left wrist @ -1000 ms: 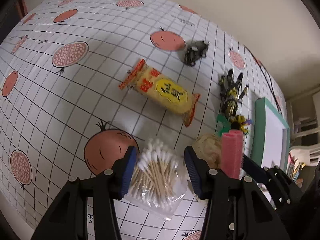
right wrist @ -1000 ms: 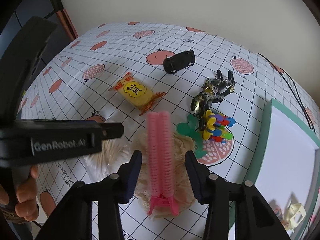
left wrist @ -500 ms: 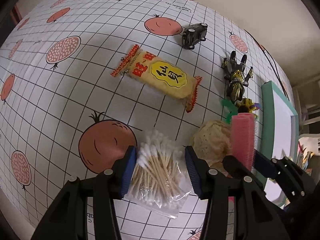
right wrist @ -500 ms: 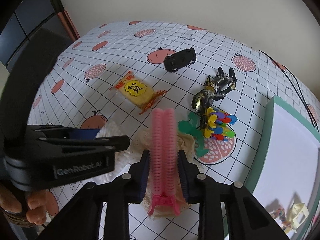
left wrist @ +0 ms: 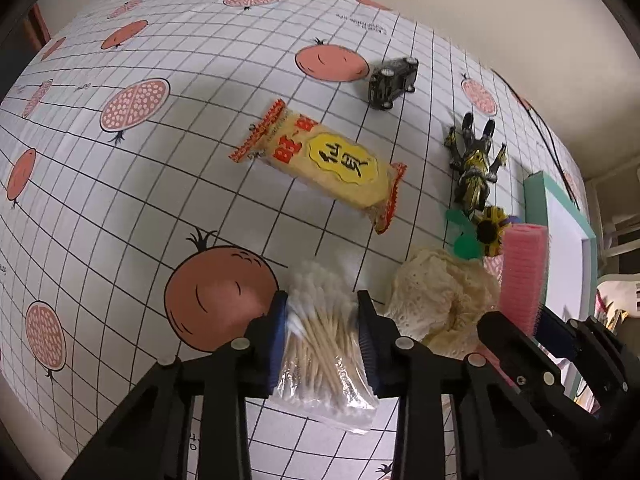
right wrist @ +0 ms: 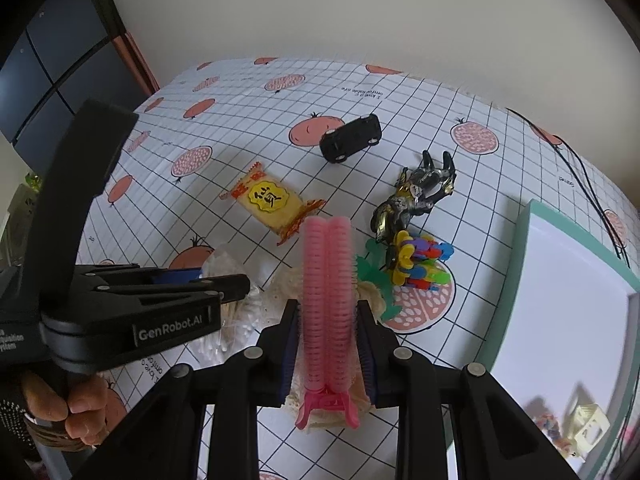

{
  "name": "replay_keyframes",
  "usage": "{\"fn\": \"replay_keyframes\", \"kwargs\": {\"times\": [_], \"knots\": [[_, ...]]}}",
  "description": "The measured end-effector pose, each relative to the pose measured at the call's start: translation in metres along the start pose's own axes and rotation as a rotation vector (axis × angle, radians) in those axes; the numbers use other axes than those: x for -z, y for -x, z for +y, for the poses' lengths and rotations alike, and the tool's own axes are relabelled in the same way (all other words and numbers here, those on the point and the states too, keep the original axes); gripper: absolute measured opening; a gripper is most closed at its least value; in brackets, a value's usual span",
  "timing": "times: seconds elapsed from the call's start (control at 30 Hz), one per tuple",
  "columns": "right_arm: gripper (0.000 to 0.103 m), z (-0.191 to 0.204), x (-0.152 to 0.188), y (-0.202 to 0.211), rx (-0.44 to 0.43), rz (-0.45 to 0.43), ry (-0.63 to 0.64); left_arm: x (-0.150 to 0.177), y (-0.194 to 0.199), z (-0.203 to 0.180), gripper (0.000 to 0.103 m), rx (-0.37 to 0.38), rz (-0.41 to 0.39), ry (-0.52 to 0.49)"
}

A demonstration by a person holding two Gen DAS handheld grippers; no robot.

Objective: Organize objects
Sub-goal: 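Lift the swab bag with the left gripper while the right carries the roller toward the tray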

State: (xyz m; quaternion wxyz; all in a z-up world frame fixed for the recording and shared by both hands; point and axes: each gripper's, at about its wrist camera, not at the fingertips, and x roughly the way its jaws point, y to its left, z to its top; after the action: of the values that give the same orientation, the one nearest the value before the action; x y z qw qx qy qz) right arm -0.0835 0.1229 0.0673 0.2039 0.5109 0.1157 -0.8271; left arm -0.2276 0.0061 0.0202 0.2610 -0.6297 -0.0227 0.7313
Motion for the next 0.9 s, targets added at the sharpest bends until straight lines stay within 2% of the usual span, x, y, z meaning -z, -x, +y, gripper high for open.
{"fn": "replay_keyframes", "kwargs": {"times": [0.23, 0.43, 0.73, 0.9], "knots": [[0.029, -0.005, -0.004, 0.02, -0.001, -0.043, -0.001, -0.006, 0.019, 0.001, 0.034, -0.002, -0.097, 0.01], [0.029, -0.021, -0.005, 0.039, 0.014, -0.081, -0.03, -0.003, 0.044, -0.01, 0.034, 0.046, -0.207, -0.025], [0.029, -0.074, 0.004, 0.07, 0.071, -0.119, -0.139, 0.009, 0.069, -0.072, 0.034, 0.161, -0.309, -0.157], [0.029, -0.111, 0.015, 0.085, 0.126, -0.127, -0.209, 0.025, 0.07, -0.113, 0.034, 0.201, -0.309, -0.238]]}}
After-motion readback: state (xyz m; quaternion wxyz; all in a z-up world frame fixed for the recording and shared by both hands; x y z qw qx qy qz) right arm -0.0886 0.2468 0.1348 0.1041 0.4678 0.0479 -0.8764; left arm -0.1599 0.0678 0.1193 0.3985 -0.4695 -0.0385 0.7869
